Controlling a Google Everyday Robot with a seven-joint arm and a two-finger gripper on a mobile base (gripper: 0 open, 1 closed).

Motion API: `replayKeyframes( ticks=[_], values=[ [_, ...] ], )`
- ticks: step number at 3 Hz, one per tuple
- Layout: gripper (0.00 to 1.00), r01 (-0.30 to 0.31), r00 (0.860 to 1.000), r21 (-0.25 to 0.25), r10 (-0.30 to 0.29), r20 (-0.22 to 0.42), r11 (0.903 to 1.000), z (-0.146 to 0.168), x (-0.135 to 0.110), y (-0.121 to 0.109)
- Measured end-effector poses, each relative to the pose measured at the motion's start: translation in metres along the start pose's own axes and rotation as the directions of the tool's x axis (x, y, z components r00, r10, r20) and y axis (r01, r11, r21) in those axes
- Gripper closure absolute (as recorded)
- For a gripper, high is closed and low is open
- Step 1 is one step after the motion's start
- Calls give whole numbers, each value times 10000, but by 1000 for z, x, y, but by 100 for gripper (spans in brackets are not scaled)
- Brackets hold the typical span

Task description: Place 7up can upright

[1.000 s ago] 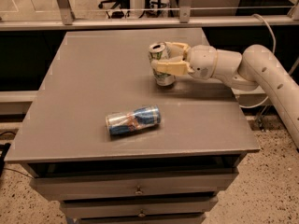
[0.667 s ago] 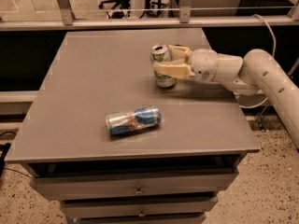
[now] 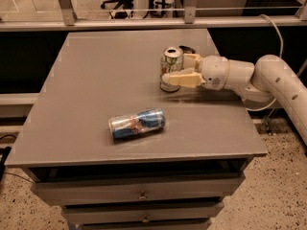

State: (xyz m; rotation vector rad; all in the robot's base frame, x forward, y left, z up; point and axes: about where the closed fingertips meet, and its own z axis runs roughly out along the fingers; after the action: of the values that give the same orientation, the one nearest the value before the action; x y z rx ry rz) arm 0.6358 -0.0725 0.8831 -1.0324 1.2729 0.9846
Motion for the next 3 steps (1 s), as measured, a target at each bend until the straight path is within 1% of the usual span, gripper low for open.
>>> replayKeyframes(
  ticks=[1,2,3],
  values=[
    [0,-147,9992,379,161,-375,9992,-20,8,-1],
    [0,-128,9955,932,214,-921,9956,-49,10,-4],
    [0,212,9863,1748,80,-1649,9844,-96,-1,-10]
  ],
)
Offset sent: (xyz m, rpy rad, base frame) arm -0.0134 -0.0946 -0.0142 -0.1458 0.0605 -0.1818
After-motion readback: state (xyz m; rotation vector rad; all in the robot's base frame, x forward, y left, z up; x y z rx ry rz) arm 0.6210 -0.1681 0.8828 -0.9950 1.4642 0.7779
